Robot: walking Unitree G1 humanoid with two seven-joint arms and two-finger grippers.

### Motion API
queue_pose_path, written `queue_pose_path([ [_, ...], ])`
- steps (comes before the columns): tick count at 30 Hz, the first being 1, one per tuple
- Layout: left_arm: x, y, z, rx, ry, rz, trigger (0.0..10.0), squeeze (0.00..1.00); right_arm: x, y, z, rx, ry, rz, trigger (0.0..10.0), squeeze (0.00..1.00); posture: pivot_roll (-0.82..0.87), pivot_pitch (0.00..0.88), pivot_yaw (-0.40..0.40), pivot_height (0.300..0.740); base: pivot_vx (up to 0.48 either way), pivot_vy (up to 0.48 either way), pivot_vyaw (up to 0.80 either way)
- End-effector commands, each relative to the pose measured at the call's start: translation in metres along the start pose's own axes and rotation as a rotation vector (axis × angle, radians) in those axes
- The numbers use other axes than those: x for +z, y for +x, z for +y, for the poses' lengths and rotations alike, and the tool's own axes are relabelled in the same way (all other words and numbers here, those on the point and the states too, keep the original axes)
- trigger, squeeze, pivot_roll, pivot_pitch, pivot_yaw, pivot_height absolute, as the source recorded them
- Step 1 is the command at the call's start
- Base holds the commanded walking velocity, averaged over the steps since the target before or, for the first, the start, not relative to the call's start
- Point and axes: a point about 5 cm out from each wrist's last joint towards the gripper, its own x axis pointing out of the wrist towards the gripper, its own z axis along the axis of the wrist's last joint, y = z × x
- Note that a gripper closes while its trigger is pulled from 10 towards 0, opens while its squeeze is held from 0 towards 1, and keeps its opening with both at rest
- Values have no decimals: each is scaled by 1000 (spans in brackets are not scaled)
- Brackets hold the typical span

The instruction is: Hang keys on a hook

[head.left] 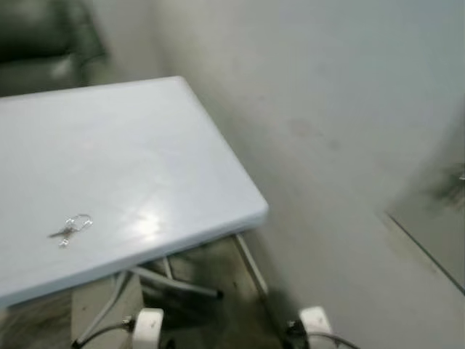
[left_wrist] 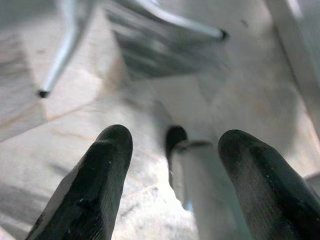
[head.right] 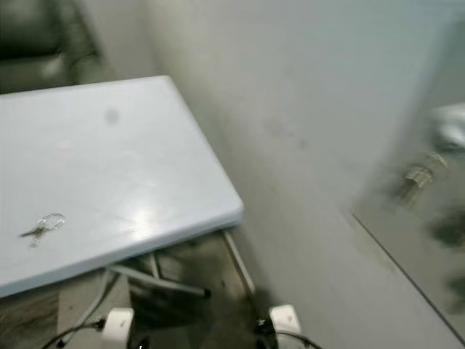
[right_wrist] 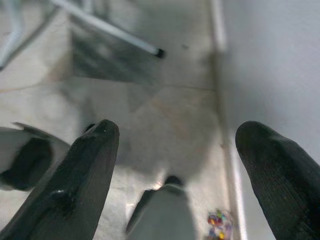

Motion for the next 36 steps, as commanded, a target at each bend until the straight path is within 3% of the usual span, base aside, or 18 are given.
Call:
queue_pose_path([
  [1,3,1,-10,-17,-5,-14,10000,0,-12,-5,-11,-32,0,40,10000,0,-118,14,-12,740,0,0,800],
  [20,2,1,-9,-12,-33,-16,10000,0,-11,-5,-12,-33,5,39,10000,0,-114,16,-20,740,0,0,800],
  [25,1,1,-9,-10,-52,-16,10000,0,-11,-5,-13,-31,22,36,10000,0,-110,16,-23,740,0,0,0],
  [36,1,1,-8,-7,-63,-16,10000,0,-10,-5,-12,-22,19,38,10000,0,-108,14,-26,740,0,384,0],
])
